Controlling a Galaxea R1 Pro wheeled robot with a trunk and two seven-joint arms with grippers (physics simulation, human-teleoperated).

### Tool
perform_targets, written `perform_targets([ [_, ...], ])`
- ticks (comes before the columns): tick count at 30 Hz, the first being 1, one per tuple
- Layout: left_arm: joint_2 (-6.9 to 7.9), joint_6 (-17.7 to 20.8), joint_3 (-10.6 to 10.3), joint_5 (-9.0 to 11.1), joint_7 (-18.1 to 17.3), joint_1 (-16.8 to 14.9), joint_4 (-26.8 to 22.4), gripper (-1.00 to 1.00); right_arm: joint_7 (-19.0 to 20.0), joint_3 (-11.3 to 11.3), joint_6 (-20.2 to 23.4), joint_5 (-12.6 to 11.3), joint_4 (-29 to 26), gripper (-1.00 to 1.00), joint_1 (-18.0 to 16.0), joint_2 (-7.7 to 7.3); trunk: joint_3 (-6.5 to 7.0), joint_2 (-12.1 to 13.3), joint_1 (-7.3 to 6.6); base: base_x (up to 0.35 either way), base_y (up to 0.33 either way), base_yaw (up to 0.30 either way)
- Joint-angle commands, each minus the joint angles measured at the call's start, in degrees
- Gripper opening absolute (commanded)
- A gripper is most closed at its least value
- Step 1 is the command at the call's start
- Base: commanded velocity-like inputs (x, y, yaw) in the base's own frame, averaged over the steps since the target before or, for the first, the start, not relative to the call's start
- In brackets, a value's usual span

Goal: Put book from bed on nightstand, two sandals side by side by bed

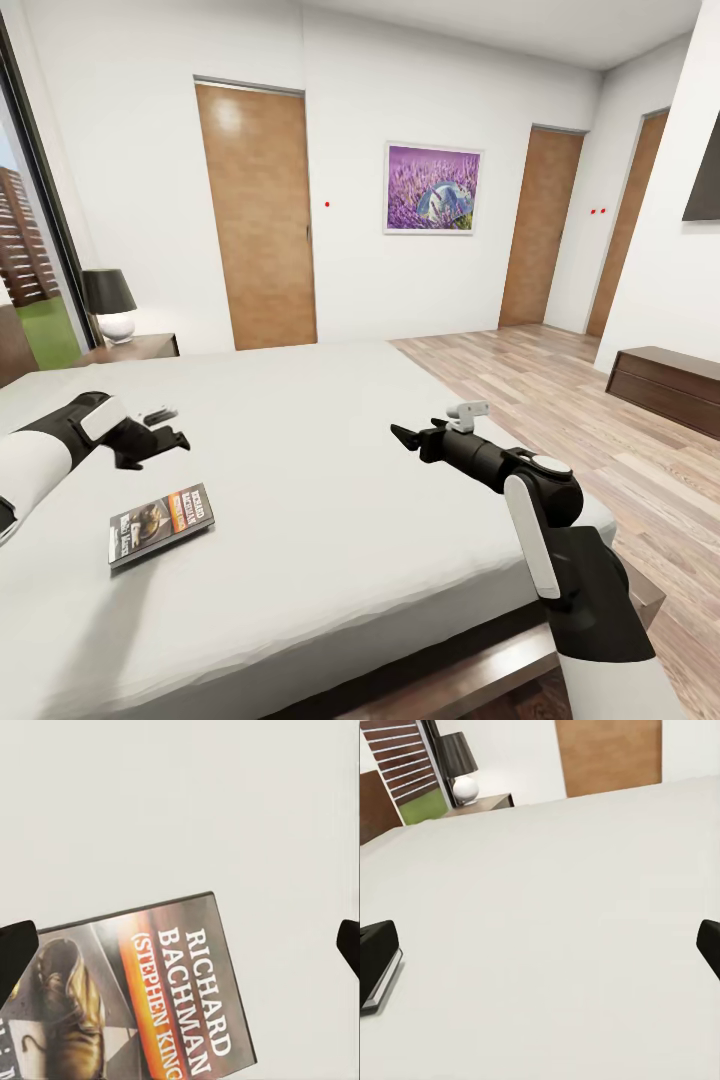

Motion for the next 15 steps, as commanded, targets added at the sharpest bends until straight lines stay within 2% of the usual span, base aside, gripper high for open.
perform_targets([
  [1,0.06,-0.16,-0.31,0.58,0.06,-0.02,-0.16,1.0,0.09,-0.05,0.32,-0.1,-0.04,1.0,-0.05,0.03,-0.06,-0.03,-0.01,0.0,0.0,0.0],
  [15,0.06,-4.65,-0.3,0.57,-4.43,-0.02,-0.14,1.0,0.09,-0.07,0.31,-0.1,-0.03,1.0,-0.02,0.03,-0.06,-0.03,-0.01,0.0,0.0,0.0],
])
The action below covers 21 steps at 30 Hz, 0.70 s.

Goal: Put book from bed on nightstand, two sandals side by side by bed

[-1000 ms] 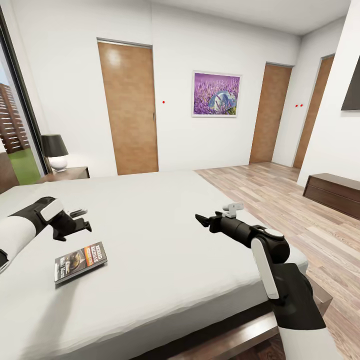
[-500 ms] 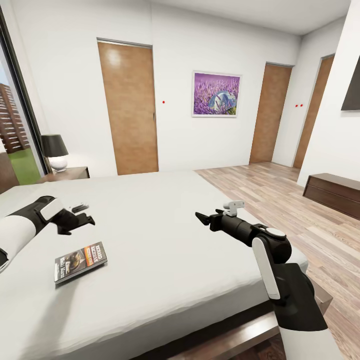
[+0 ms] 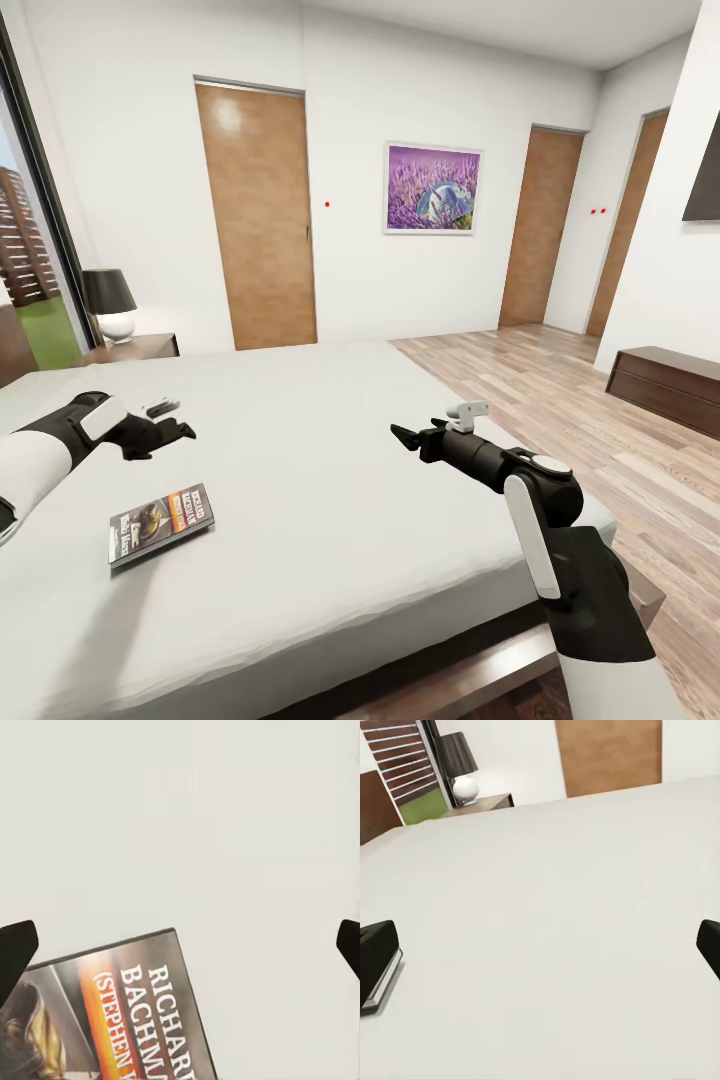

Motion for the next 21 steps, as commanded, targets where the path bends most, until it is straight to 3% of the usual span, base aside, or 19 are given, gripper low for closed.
perform_targets([
  [1,-0.14,-0.17,-0.23,0.06,-0.39,0.3,-0.08,1.0,0.09,-0.12,0.33,-0.09,0.29,1.0,0.29,-0.06,-0.06,-0.03,-0.01,0.0,0.0,0.0],
  [6,-0.6,-1.77,-0.11,-0.14,-2.0,1.92,-0.09,1.0,0.16,-0.63,0.66,0.01,1.8,1.0,1.89,-0.29,-0.06,-0.03,-0.01,0.0,0.0,0.0],
  [16,-0.88,-4.98,0.07,-0.13,-1.89,5.16,-0.11,1.0,0.16,-0.91,1.09,0.13,4.45,1.0,4.46,-0.45,-0.06,-0.03,-0.01,0.0,0.0,0.0],
  [17,-0.89,-13.61,0.09,-0.12,-1.89,5.28,-0.15,1.0,0.15,-0.91,1.1,0.13,4.49,1.0,4.5,-0.44,-0.06,-0.03,-0.01,0.0,0.0,0.0],
  [21,-0.89,-12.32,0.17,-0.11,-1.88,5.17,-0.37,1.0,0.13,-0.88,1.15,0.15,4.57,1.0,4.58,-0.45,-0.06,-0.03,-0.01,0.0,0.0,0.0],
])
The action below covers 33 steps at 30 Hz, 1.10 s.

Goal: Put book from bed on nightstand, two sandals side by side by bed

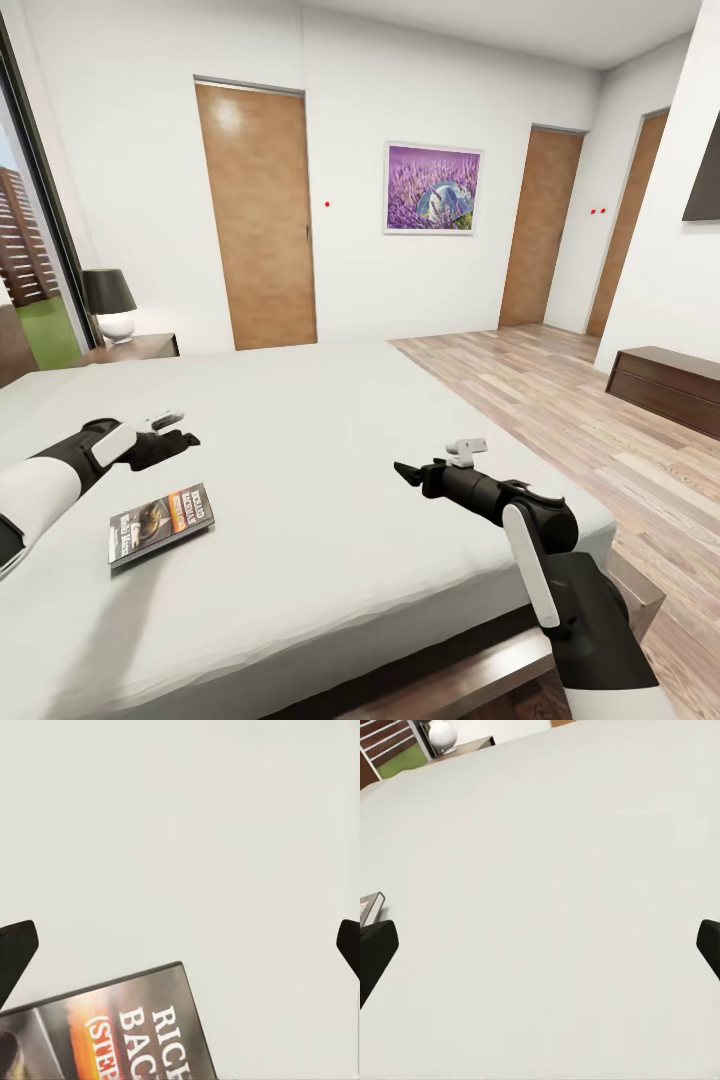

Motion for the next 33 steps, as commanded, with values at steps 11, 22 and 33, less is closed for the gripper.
perform_targets([
  [11,0.09,2.27,-0.19,-0.05,-0.23,-0.23,-0.2,1.0,0.01,-0.07,0.38,-0.11,0.08,1.0,0.01,-0.01,-0.06,-0.03,-0.01,0.0,0.0,0.0],
  [22,0.1,3.72,-0.18,-0.05,-0.23,-0.31,-0.22,1.0,-0.03,-0.08,0.41,-0.11,0.12,1.0,0.02,-0.1,-0.06,-0.03,-0.01,0.0,0.0,0.0],
  [33,0.1,6.23,-0.17,-0.05,-0.23,-1.46,-0.24,1.0,-0.04,-0.04,0.41,-0.11,0.17,1.0,0.02,-0.11,-0.06,-0.03,-0.01,0.0,0.0,0.0],
])
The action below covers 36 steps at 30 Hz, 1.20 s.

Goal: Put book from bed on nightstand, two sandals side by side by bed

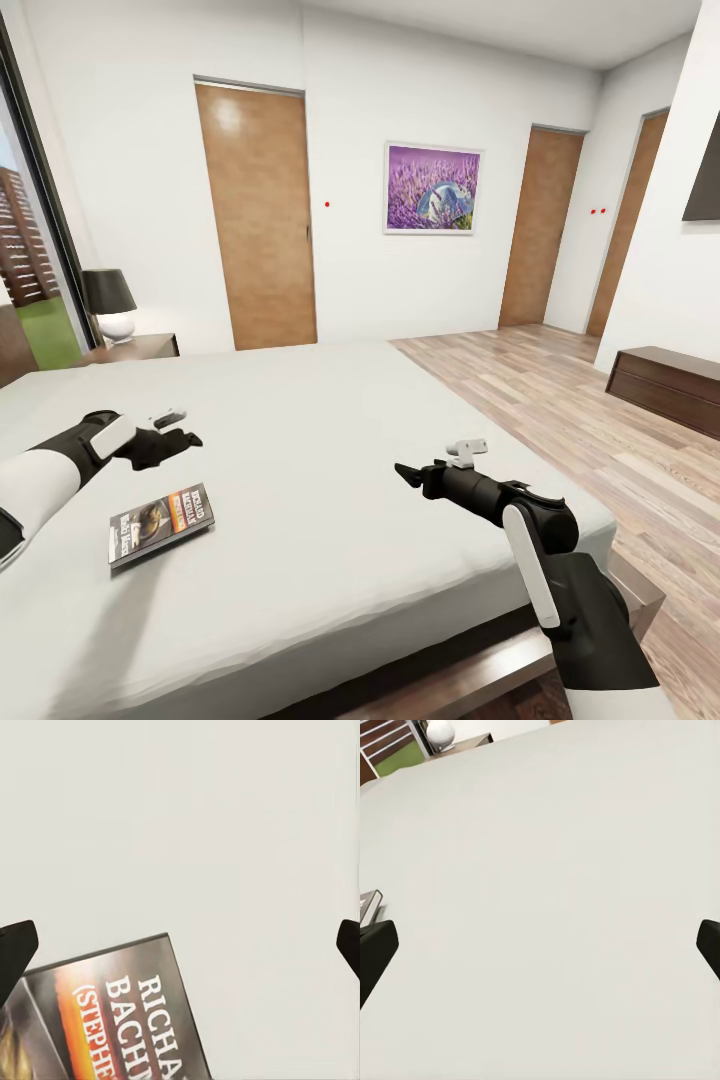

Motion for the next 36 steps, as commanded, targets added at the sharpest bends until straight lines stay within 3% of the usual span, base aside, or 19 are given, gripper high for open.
perform_targets([
  [1,0.05,0.16,-0.27,-0.09,-0.23,-0.05,-0.05,1.0,0.07,-0.05,0.32,-0.12,-0.04,1.0,-0.04,0.03,-0.06,-0.03,-0.01,0.0,0.0,0.0],
  [24,0.05,7.0,-0.28,-0.13,-0.23,-3.33,-0.1,1.0,0.15,-0.16,0.34,-0.09,-0.1,1.0,-0.06,-0.31,-0.06,-0.03,-0.01,0.0,0.0,0.0],
  [36,0.11,7.94,-0.28,-0.24,0.12,-4.62,-0.06,1.0,0.15,-0.17,0.37,-0.12,-0.1,1.0,-0.12,-0.33,-0.06,-0.03,-0.01,0.0,0.0,0.0],
])
